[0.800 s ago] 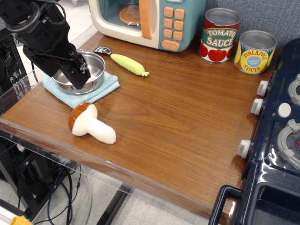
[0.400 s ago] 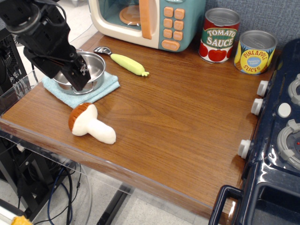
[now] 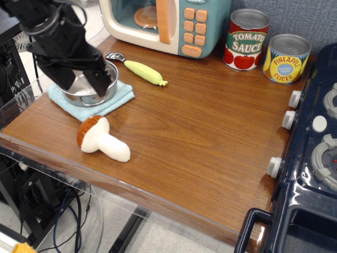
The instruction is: PICK UP THE SPOON AND PUT NEAR THE VESSEL
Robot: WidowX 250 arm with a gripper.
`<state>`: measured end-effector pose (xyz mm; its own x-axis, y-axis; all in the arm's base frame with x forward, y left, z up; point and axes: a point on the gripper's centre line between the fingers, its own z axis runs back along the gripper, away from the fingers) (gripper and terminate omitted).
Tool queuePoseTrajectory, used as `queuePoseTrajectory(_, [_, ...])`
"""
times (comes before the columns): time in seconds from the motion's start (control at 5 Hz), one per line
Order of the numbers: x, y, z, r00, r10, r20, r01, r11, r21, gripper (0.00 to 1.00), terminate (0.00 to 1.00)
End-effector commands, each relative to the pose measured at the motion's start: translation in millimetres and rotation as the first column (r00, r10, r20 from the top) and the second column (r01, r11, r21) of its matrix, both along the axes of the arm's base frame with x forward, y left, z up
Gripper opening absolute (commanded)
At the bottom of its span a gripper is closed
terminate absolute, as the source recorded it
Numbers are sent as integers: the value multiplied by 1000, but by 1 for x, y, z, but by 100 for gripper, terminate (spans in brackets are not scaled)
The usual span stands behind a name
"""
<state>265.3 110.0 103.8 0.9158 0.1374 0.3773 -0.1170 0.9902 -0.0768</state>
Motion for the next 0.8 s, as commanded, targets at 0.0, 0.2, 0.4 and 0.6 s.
queuePoseTrajectory(0.0, [37, 14, 21, 930, 364, 43, -364, 931, -8, 100, 0])
queuePoseTrajectory(0.2, [53, 25, 30, 811, 584, 34, -583, 812, -28, 100, 0])
queuePoseTrajectory(0.4, [77, 22, 35, 641, 767, 24, -765, 641, -52, 100, 0])
queuePoseTrajectory(0.6, [105, 10, 30, 517, 856, 20, -851, 517, -94, 100, 0])
